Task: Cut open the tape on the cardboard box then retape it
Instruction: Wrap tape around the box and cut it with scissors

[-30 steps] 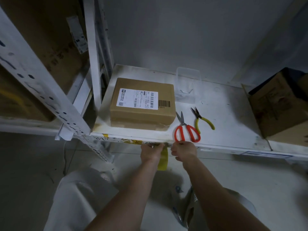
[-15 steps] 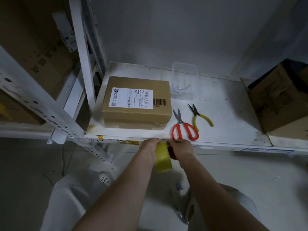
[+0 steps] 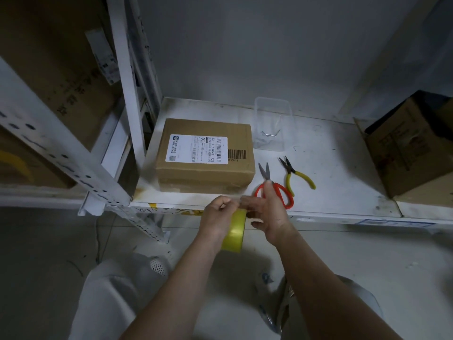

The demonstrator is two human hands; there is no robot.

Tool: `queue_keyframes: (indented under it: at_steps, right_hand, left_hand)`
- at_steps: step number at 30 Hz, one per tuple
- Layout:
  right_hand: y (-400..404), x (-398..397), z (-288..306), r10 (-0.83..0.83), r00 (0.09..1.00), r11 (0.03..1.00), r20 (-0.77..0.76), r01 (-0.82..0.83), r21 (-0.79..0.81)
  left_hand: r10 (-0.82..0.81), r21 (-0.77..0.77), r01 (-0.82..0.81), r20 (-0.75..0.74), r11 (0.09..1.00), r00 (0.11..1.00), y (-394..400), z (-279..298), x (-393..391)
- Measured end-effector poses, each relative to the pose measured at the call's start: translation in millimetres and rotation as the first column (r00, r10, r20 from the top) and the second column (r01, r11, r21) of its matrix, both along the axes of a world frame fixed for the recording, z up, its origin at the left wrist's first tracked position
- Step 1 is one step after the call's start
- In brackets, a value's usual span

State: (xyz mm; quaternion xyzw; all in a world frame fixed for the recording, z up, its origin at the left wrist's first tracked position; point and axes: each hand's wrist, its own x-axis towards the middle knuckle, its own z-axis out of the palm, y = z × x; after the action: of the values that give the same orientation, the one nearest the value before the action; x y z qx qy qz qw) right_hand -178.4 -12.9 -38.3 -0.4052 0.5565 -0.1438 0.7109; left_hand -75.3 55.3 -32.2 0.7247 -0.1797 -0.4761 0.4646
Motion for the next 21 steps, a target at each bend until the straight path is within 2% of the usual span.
queue_keyframes:
  at_steps: [2,4,9,12,16,19,21]
  right_hand:
    - [0.8,-1.8,4.8,0.045,0.998,0.998,0.052,-0.042,-0.043]
    - [4.0,-0.5,13.0,0.074,0.997,0.989,0.026,-0.071,-0.127]
    - [2.6,6.2,33.8,-0.037,0.998,0.96,0.058,0.051,-0.275]
    - [1.2,8.8,43.1,-0.058,0.996,0.926,0.067,0.079,-0.369]
    - [-1.3,15.2,48.3,-0.118,0.988,0.879,0.097,0.149,-0.453]
    - [-12.0,12.5,49.4,-0.202,0.977,0.848,0.072,0.211,-0.486]
    - [-20.6,11.4,53.3,-0.186,0.982,0.825,0.032,0.174,-0.539]
  left_hand:
    - [0.003,-0.045,-0.001,0.037,0.999,0.999,7.6,-0.5,4.3]
    - [-0.024,-0.088,0.031,0.071,0.996,0.997,13.0,4.4,5.7]
    - [-0.049,-0.167,0.065,0.1,0.984,0.994,18.3,16.7,1.7]
    - [0.016,-0.155,-0.011,0.026,0.988,1.0,17.7,27.6,-2.7]
    - [0.06,-0.089,-0.083,-0.233,0.993,0.971,10.5,39.5,-7.8]
    - [0.066,-0.068,-0.098,-0.365,0.993,0.929,5.2,46.3,-6.2]
    - [0.105,-0.058,-0.135,-0.362,0.989,0.926,2.5,44.6,-5.8]
